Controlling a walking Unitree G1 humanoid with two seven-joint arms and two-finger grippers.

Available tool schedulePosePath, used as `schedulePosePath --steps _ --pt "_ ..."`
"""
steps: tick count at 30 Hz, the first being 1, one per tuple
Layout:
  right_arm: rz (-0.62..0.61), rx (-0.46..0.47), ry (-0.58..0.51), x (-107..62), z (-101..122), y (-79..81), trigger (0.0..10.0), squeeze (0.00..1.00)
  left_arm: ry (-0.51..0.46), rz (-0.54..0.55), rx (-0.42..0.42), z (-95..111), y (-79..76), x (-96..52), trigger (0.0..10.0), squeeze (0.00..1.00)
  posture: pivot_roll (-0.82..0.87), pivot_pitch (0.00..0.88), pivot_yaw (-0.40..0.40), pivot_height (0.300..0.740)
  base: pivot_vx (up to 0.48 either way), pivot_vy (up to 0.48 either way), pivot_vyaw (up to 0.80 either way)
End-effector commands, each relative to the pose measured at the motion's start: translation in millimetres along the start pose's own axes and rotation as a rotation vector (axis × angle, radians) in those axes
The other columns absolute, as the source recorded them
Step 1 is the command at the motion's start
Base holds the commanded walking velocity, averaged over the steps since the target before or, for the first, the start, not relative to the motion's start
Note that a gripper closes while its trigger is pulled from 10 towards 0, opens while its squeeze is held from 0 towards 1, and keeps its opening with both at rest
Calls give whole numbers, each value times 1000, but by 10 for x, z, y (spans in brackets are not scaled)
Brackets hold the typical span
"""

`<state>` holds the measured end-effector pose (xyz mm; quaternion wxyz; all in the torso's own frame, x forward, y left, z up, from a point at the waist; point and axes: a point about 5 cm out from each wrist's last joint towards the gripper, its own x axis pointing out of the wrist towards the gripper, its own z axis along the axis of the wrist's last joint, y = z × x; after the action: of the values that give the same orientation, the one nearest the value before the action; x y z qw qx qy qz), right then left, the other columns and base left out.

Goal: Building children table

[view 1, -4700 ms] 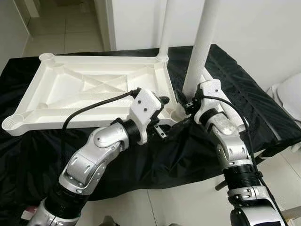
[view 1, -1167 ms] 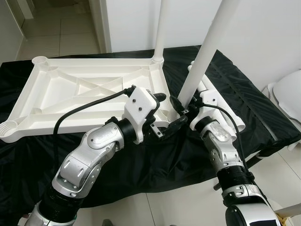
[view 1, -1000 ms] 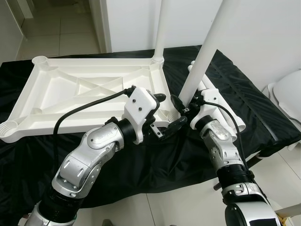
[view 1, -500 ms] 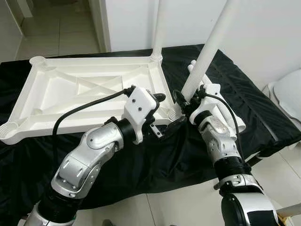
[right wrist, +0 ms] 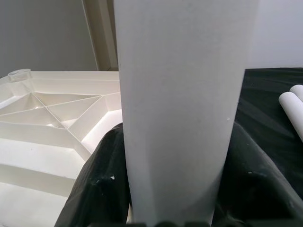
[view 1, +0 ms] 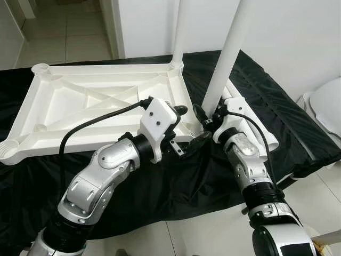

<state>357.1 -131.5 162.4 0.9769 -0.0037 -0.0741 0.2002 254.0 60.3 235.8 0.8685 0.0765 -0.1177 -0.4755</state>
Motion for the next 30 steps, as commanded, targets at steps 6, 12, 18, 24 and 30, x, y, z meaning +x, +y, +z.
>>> schedulePosePath --steps 6,12,18,24,30 --pt "42 -32 266 -345 -641 76 10000 0 -6 -28 -6 20 -30 -29 10000 0 -16 104 2 740 0 0 0" --pt "67 -56 219 -394 -628 104 10000 0 -6 -28 -5 21 -30 -29 10000 0 -16 104 3 740 0 0 0" --pt "42 -43 203 -465 -657 75 10000 0 -5 -32 -5 24 -32 -33 10000 0 -15 104 8 740 0 0 0" --pt "42 -35 214 -523 -705 77 10000 0 -4 -34 -7 26 -30 -38 10000 0 -14 104 11 740 0 0 0" --pt "6 27 311 -436 -746 34 10000 0 -4 -38 -3 29 -31 -32 10000 0 -16 103 15 740 0 0 0"
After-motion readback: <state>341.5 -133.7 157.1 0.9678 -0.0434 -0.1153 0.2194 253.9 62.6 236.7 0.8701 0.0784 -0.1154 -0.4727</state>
